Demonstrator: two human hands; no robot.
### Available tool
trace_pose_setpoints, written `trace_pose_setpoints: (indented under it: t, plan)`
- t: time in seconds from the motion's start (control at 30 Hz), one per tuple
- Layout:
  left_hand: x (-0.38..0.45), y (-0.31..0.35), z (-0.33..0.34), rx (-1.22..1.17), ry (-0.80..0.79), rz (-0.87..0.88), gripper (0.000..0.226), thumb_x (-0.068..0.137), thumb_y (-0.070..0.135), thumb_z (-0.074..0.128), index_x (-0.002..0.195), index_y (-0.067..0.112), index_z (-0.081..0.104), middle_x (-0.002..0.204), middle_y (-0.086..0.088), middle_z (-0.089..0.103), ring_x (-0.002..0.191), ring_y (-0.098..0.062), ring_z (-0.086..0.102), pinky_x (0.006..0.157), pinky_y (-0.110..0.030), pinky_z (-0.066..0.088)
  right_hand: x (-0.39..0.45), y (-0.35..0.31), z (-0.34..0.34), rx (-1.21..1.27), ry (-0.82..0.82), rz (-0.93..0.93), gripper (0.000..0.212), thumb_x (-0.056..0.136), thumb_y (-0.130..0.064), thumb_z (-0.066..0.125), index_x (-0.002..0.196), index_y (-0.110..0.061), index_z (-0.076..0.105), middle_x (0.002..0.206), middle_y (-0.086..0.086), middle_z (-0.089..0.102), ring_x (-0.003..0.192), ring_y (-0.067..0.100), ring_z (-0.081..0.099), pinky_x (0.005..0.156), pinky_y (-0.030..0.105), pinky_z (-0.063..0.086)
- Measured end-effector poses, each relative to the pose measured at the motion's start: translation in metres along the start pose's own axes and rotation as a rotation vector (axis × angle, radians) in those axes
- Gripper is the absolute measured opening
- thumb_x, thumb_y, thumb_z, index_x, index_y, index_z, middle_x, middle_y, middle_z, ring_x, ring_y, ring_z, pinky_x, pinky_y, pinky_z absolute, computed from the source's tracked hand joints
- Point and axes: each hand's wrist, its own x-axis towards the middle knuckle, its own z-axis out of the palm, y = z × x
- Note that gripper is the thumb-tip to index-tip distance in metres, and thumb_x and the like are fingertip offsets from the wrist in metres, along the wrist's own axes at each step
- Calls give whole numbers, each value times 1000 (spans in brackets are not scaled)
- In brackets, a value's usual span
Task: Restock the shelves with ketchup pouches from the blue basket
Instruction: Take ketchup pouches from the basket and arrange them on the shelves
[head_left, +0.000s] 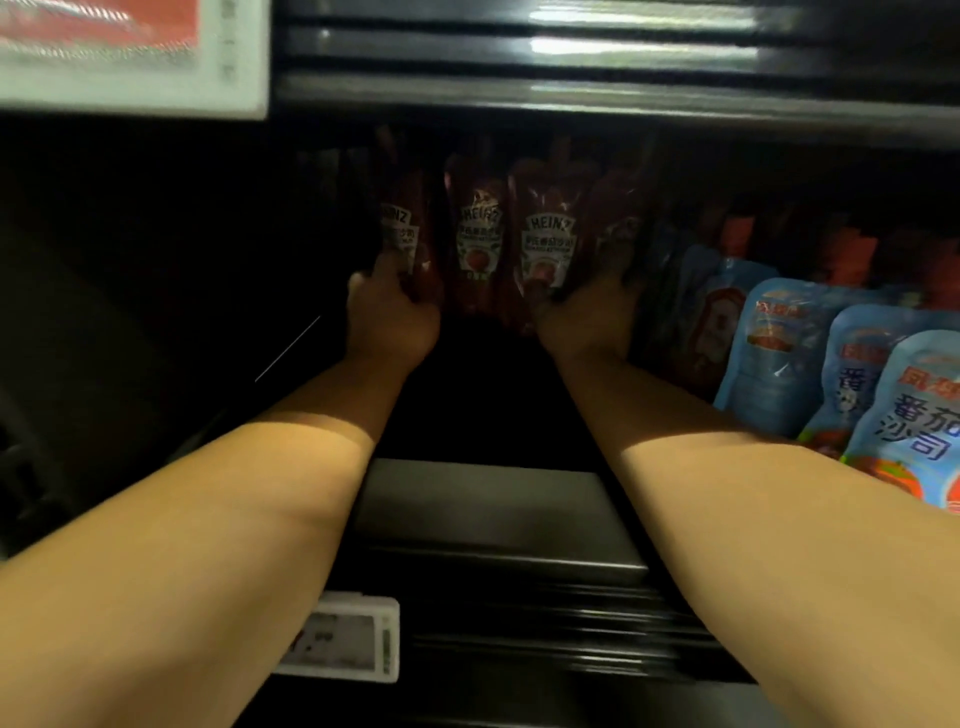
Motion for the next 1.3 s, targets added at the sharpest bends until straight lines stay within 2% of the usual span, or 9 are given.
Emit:
trace_pose_setpoints:
  t: [0.17,0.33,0.53,0.7,0.83,0.93,1.07,1.17,1.3]
  plan:
    - [2,-3,0,-17,-43,59,31,93,24,63,124,22,68,128,-18,58,116,-33,59,103,-27,46,1,-3,-3,-59,-18,2,101,91,-62,59,161,-13,4,162,23,24,147,40,29,121,49,27]
    - [7,-10,7,74,-118,61,38,94,28,62,132,27,65,146,-16,40,133,-30,41,112,-21,29,7,-1,-4,-7,-107,38,107,88,-62,64,161,-16,0,163,19,23,147,38,31,118,52,31]
    - [16,-15,14,119,-159,26,46,95,33,58,141,35,55,151,-12,22,137,-34,36,121,-30,25,9,0,-2,23,-102,43,111,85,-61,69,161,-18,1,162,20,24,145,39,32,117,50,34]
    - [12,-12,11,38,-51,30,33,92,31,65,125,27,67,142,-15,39,126,-34,50,112,-28,37,1,-4,-9,22,-126,31,108,85,-63,66,161,-14,5,161,18,28,145,37,34,117,47,35]
    - [-3,-7,-14,-175,119,-42,24,84,29,76,102,15,69,110,-1,68,100,-17,64,80,-18,43,-22,-15,-38,-57,-113,-41,84,90,-46,67,154,-6,31,152,19,44,139,35,41,116,38,37]
    - [-13,-6,-40,-295,118,-141,14,82,24,72,92,22,62,97,3,67,95,-18,65,77,-24,46,-42,-22,-62,49,-100,-38,55,90,-28,69,137,-3,54,138,18,59,129,35,54,106,31,43]
    - [-44,-12,-64,-425,-43,-194,14,81,22,70,86,28,58,102,-5,70,96,-24,68,85,-38,56,-76,-23,-87,177,-148,108,26,88,-32,68,107,-14,67,116,10,70,113,33,63,84,26,44]
    - [-65,-16,-76,-380,-95,-195,15,84,9,70,86,23,64,102,-11,71,100,-32,68,90,-40,57,-90,-25,-103,287,-205,263,15,83,-31,70,88,-18,66,105,8,72,104,35,68,87,38,55]
    - [-90,-9,-105,-402,-169,-168,21,85,4,67,89,25,67,96,-13,71,97,-34,69,87,-44,57,-107,-30,-127,444,-261,374,24,76,-23,72,98,-14,70,107,12,72,103,36,67,91,52,57]
